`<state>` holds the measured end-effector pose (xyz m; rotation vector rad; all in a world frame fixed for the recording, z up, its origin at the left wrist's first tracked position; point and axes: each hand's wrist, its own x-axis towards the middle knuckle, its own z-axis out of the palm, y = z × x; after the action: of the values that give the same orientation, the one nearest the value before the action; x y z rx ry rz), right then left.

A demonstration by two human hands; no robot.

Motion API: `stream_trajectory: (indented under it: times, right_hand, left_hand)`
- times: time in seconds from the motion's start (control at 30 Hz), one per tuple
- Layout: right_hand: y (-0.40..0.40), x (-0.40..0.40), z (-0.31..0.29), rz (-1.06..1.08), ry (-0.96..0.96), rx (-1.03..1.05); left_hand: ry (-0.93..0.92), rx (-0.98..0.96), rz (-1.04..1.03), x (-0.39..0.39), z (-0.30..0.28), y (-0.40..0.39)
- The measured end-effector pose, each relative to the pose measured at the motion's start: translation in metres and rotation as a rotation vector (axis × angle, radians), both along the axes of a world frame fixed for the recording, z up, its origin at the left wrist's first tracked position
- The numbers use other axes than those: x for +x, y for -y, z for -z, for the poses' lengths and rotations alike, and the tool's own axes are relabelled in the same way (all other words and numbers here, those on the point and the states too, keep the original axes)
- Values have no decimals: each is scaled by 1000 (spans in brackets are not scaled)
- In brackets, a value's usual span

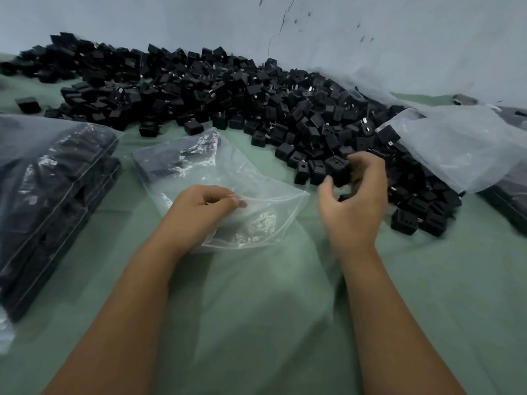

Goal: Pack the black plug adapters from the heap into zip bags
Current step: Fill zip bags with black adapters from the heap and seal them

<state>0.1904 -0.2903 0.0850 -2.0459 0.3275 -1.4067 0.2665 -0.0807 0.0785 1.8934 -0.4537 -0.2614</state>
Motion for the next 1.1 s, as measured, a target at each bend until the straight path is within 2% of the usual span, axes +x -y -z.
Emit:
stream_trajectory:
  times: [0.07,0.17,0.27,0.33,0.37,0.53,0.6,0.77,0.87,0.93,1.0,1.1]
  right_hand:
    - [-23,1,-5,-194,26,-86]
    - [-56,3,-4,-434,-151,-287]
    - [-75,8,6,-447,-369,-520]
    - [-75,11,11,-451,-444,-536]
    - [-73,12,12,-462,-481,-499]
    - [-65,8,16,-391,-584,-445]
    - [-67,8,17,-364,-601,-441]
    - [-73,20,19,-252,-646,-451]
    - [-73,16,16,-197,-608,-433]
    - [-73,9,13,-203,-600,-391]
    - [-75,4,11,-265,-672,-380]
    - [-80,9,10,-314,-770,-424]
  left_hand:
    - [-11,-21,6,0,-1,0]
    - [-21,-81,-22,0,-2,-1]
    - [-34,-266,-111,1,-1,2]
    - [-76,-447,-158,0,-3,3]
    - [-49,-475,-162,-1,-4,2]
    - [103,-427,-94,-5,-9,-4]
    - [102,-411,-36,-4,-9,-4]
    - [85,-199,140,-4,0,2]
    - [82,-250,115,-10,3,9]
    - [185,-223,66,-11,4,10]
    - [339,-165,30,-11,5,11]
    - [460,-134,30,-12,3,11]
